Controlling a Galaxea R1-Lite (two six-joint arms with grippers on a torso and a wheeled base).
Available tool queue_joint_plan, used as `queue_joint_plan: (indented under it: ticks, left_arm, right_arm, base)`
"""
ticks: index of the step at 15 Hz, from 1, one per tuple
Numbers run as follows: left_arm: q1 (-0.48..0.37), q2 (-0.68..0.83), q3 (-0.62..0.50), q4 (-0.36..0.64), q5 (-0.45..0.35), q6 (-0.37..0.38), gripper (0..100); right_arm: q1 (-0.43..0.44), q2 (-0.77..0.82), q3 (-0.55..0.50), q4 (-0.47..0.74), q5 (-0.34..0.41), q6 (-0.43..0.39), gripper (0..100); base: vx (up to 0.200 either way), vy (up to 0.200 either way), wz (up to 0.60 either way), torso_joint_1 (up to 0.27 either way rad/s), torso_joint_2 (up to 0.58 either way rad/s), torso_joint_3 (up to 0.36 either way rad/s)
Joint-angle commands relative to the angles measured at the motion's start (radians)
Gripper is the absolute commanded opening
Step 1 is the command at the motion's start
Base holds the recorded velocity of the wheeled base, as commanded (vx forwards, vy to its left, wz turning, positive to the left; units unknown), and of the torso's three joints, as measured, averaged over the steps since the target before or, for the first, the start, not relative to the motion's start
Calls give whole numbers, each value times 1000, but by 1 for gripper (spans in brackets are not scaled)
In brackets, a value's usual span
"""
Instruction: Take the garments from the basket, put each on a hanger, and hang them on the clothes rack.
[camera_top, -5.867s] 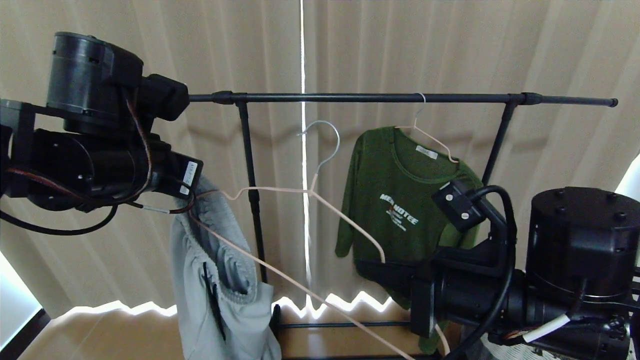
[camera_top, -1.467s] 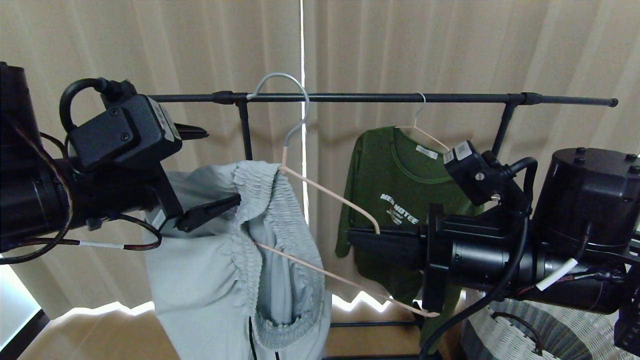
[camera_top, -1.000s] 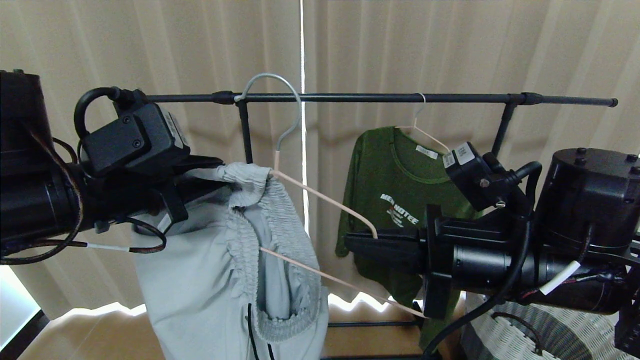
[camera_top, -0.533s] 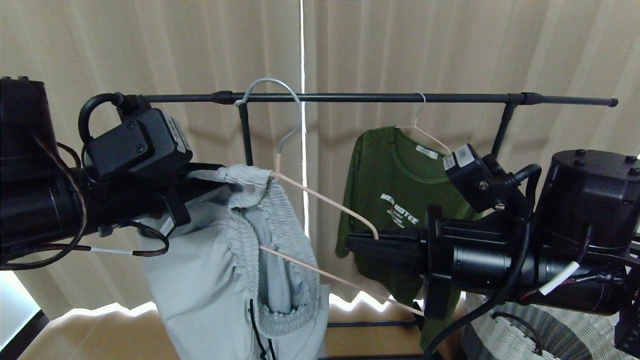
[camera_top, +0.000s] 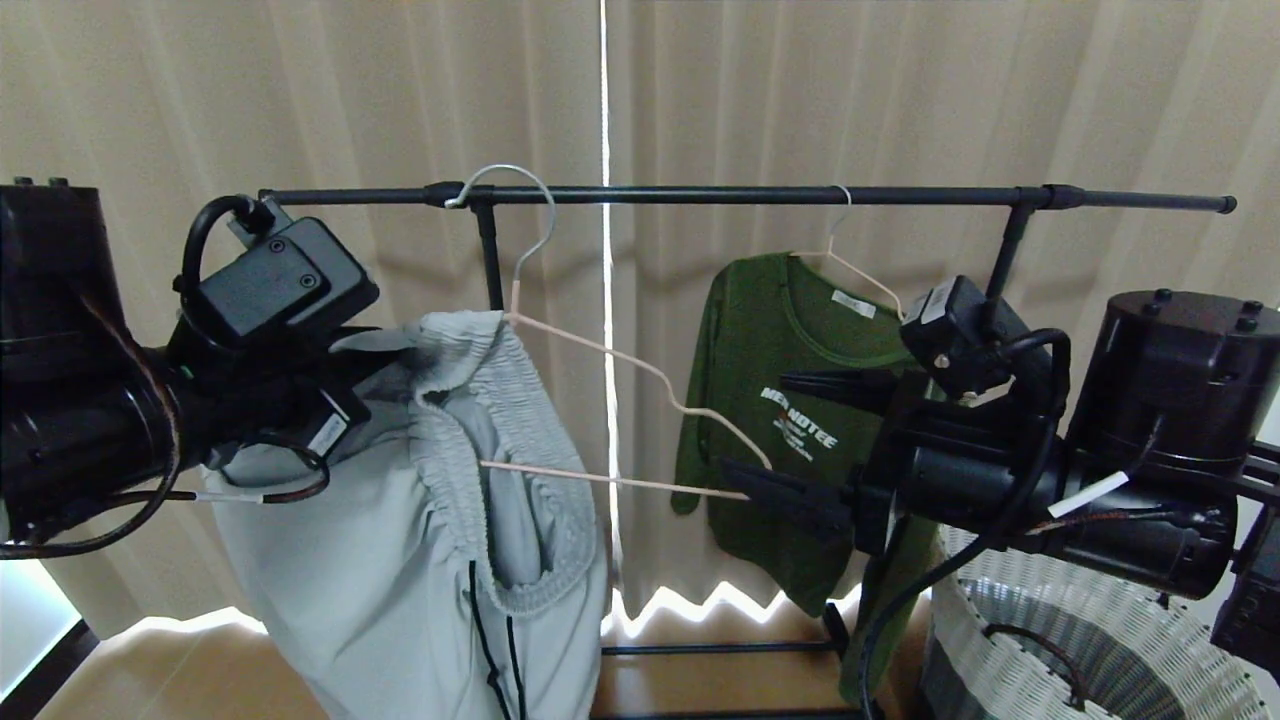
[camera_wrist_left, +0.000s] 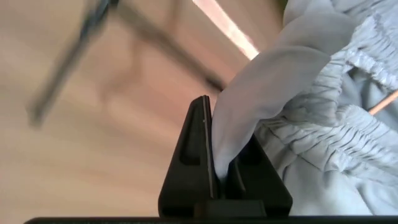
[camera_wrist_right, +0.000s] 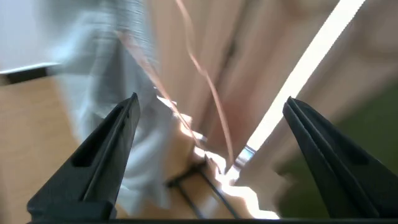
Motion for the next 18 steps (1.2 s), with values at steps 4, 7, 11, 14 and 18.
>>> queue_joint_plan:
  ticks: [4,7,11,14,18]
  left_arm:
    - [-6,-7,-36,124,55,-279,0]
    - [-7,-4,-73,161,55,-449,0]
    - [-70,-12,-94,156,54,-545,0]
    - [-150,-31,-125,154,49,-592,0]
    - [-204,-44,-126,150,44,-592,0]
  right_arm:
    - [-4,41,3,-1,-61,-4,100]
    - [21,63,-2,-2,-75,-2,100]
    - [70,104,-6,-4,-75,-1,100]
    - [91,166,-58,-5,-87,4,100]
    - [91,219,-108,-19,-132,13,100]
  base:
    - [0,0,0,0,0,0]
    - [0,0,0,0,0,0]
    - [0,0,0,0,0,0]
    - [0,0,0,0,0,0]
    - [0,0,0,0,0,0]
